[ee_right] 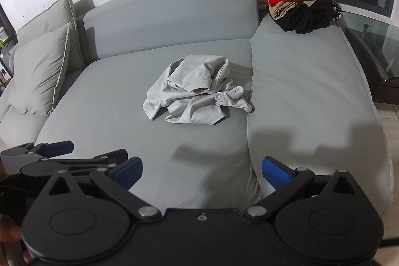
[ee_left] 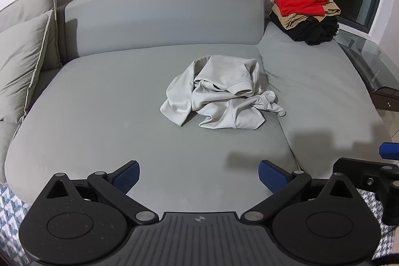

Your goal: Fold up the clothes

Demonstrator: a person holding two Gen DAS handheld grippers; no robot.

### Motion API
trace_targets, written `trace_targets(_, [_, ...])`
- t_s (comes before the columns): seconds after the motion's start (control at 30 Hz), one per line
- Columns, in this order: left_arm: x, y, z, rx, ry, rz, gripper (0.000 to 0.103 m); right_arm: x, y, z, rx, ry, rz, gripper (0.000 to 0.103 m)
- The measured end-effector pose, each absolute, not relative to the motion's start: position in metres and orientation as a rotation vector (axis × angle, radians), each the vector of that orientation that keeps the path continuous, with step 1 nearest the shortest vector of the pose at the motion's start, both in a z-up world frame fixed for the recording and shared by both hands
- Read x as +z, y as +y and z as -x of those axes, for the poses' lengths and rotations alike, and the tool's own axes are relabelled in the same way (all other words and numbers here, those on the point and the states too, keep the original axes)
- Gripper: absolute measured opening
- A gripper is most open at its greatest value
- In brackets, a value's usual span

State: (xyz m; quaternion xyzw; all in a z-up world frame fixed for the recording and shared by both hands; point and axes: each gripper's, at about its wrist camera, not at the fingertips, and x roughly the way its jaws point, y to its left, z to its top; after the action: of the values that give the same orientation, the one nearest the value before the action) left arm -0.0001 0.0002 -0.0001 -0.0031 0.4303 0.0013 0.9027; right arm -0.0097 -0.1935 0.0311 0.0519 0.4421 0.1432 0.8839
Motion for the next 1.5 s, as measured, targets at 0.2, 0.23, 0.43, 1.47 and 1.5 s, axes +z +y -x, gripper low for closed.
trace_targets(0.2, [-0.001, -0.002, 0.001, 0.003, 0.895, -0.041, 0.102, 0.034, -0.197, 0.005, 0.288, 0.926, -0.096, 0.103])
trace_targets(0.23, [-0.001, -0.004, 0.001, 0.005, 0.901, -0.047, 0.102, 0.030, -0.193, 0.005, 0.287, 0.926, -0.096, 0.103])
trace_targets(0.43, [-0.006, -0.001, 0.004, 0.000, 0.890, -0.038, 0.102, 0.026, -0.189, 0.007, 0.281, 0.927, -0.094, 0.103])
trace_targets(1.47, [-0.005, 0.002, -0.006, 0.001, 0.901, -0.028, 0.102, 0.026, -0.187, 0.004, 0.286, 0.956, -0.081, 0.103])
trace_targets(1.5, [-0.005, 0.002, -0.006, 0.001, 0.901, -0.029, 0.102, 0.026, -0.187, 0.004, 0.287, 0.956, -0.081, 0.103])
